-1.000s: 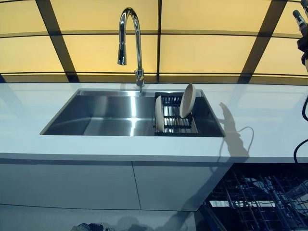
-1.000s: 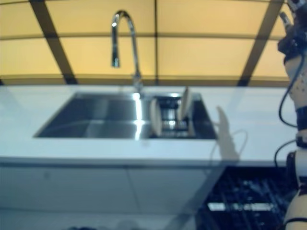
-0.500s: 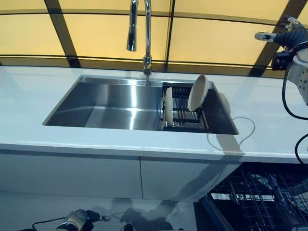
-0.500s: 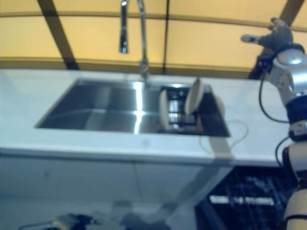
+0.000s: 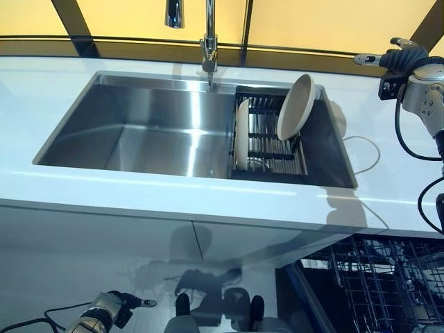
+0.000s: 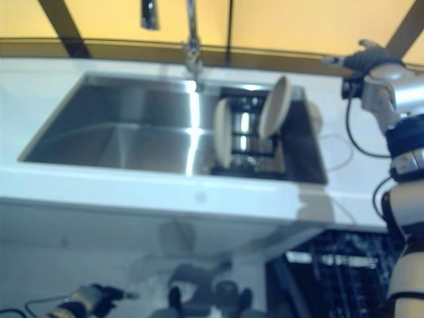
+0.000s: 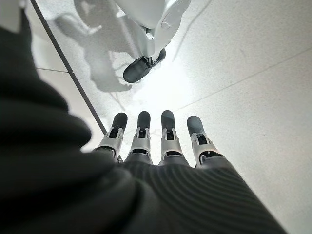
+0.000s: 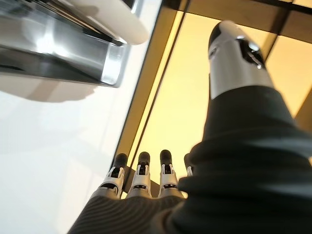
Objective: Take plates into dishwasher
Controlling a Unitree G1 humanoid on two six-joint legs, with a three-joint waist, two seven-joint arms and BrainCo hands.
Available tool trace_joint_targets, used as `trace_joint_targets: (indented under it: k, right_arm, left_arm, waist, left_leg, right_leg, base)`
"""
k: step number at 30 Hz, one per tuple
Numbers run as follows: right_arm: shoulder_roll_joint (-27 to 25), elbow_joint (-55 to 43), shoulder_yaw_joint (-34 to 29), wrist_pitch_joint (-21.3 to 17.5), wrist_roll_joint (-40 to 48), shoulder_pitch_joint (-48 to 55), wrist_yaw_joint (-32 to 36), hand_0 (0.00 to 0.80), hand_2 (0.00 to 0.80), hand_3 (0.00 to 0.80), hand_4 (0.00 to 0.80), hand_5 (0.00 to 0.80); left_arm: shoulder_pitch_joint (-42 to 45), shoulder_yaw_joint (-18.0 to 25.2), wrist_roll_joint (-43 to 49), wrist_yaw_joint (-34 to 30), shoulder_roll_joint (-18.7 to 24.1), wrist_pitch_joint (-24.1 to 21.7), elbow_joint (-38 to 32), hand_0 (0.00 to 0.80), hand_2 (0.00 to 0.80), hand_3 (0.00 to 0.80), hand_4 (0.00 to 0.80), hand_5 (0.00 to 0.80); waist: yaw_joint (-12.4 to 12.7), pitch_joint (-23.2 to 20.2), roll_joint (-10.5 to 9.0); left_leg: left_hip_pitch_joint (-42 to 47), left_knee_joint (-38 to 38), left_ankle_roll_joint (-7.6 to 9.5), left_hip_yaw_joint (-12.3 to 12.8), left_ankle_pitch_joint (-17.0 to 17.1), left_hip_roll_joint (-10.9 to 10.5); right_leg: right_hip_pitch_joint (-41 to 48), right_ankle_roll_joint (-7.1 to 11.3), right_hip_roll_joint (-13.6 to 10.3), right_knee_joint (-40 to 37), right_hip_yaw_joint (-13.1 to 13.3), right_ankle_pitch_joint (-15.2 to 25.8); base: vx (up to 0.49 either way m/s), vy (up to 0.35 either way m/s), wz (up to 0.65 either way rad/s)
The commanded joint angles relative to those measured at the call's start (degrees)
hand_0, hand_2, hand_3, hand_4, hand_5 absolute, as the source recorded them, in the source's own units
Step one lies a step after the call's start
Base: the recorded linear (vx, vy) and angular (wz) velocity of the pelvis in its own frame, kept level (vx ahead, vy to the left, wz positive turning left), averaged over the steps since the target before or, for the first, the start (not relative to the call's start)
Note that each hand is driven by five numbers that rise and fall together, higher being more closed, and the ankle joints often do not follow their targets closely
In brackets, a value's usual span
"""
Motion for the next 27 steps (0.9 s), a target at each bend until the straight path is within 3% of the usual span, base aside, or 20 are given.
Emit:
trace_joint_targets:
  k: [1, 18, 27]
  right_arm:
    - [-1.38, 2.34, 3.41, -0.71, -1.87, -7.82, 1.7, 0.0, 0.0, 0.0, 0.0, 0.0]
    - [2.21, -0.31, 0.28, 0.38, -0.86, -3.02, 1.96, 0.0, 0.0, 0.0, 0.0, 0.0]
    - [4.49, -2.33, -1.25, 1.52, -2.28, -0.36, 1.15, 0.0, 0.0, 0.0, 0.0, 0.0]
  left_arm:
    - [-1.8, -0.26, -0.19, 0.98, 1.85, -0.28, 3.52, 0.0, 0.0, 0.0, 0.0, 0.0]
    - [-1.58, 0.33, -1.21, 3.74, 0.83, 0.35, 4.14, 0.0, 0.0, 0.0, 0.0, 0.0]
    - [-1.09, 1.95, -3.63, 8.43, 0.16, 2.2, 4.62, 0.0, 0.0, 0.0, 0.0, 0.0]
  waist:
    - [0.95, -1.47, -2.73]
    - [0.65, -1.88, -2.35]
    - [1.17, -1.84, -2.23]
  left_leg:
    - [-1.08, -0.17, -0.36, -0.51, -0.77, 0.01]
    - [0.01, -0.17, -0.94, 0.42, -1.23, 0.8]
    - [0.04, -0.17, -1.13, 0.51, -1.19, 0.97]
  right_leg:
    - [0.58, 4.69, -3.52, -0.04, 0.74, -1.13]
    - [1.54, 4.75, -3.86, -0.04, 0.65, -2.12]
    - [2.01, 4.76, -4.01, -0.04, 0.28, -2.58]
  base:
    - [0.049, 0.036, -0.02]
    - [0.009, 0.009, 0.0]
    - [0.011, 0.014, 0.0]
